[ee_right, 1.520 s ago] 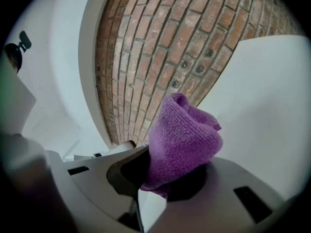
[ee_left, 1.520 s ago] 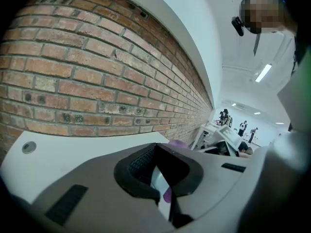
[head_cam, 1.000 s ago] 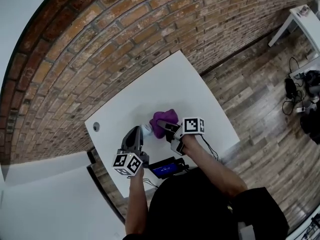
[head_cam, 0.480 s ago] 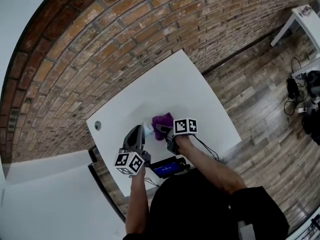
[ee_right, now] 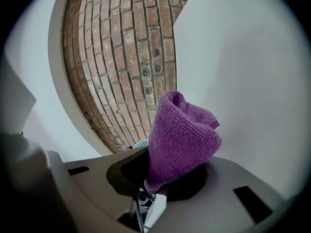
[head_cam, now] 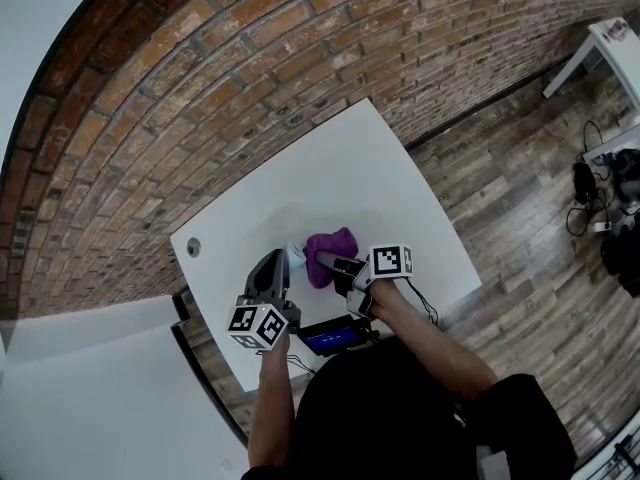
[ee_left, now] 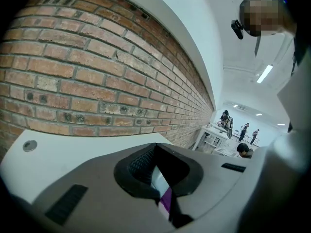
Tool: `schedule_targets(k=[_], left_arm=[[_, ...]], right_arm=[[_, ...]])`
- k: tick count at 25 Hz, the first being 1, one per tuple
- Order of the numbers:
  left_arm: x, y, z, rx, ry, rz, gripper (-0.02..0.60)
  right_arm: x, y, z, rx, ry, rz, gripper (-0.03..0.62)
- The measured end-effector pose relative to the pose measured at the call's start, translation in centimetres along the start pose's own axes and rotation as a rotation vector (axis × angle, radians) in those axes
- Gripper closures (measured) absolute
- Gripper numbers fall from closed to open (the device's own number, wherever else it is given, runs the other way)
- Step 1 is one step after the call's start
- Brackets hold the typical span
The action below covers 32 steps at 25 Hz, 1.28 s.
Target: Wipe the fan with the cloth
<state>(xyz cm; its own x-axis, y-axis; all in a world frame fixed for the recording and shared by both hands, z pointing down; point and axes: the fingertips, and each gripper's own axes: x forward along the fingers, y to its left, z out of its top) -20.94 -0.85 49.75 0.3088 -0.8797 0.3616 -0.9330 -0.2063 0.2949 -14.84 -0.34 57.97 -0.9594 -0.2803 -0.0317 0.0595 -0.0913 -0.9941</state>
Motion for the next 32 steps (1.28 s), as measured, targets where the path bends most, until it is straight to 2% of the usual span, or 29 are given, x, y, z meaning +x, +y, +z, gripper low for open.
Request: schedule_targets(k=[2,6,14,17,19,21,23,25,28,30,32], left_arm=[[0.0,0.0,0.0,-0.003,-0.004,0.002,0.577],[0.0,-0.1,-0.1,-0.008,-0.002,0.002,0.577],[-0.1,0.0,-0.1,0.001,-0.001,0.004,0.577],[-0.1,-0.1,-0.1,-0.004,-0.001,0.003,0.577],[0.0,-0.1,-0.1,-0.003,0.0,0.002,0.577],[0.0,0.0,0.0,-0.001,0.001,0.003,0.577],[0.0,0.1,0.0,0.0,0.0,0.005,0.577],[-0.1,0.1,0.0,-0.001,-0.003,0.006,0.577],[0.0,0.0,-0.1,-0.001,-0.004,0.006,0.577],[0.0,-0.1,-0.2,0.0,-0.001,0.007,0.577],[0.0,-0.1,-0.2,0.001,0.0,0.009,0.577]], right_arm=[[0.9,-0.1,-0.7,0.032,0.035,0.02,0.522],[2.0,-2.5,-1.6,0.024,0.107,-0.058,0.522],[1.3,-9.1,-2.0,-0.154,0.219,-0.375,0.522],[0.3,-8.9,-0.3,-0.264,0.193,-0.457,0.522],[-0.3,-7.1,2.2,-0.326,0.1,-0.45,0.522],[0.2,-4.2,4.3,-0.337,0.022,-0.341,0.522],[1.8,-1.6,4.8,-0.314,0.019,-0.213,0.522],[3.6,-0.8,3.9,-0.286,0.077,-0.15,0.522],[5.5,-2.5,2.0,-0.259,0.173,-0.18,0.522],[5.7,-4.5,2.0,-0.265,0.182,-0.251,0.522],[5.4,-6.7,2.2,-0.326,0.214,-0.348,0.522]])
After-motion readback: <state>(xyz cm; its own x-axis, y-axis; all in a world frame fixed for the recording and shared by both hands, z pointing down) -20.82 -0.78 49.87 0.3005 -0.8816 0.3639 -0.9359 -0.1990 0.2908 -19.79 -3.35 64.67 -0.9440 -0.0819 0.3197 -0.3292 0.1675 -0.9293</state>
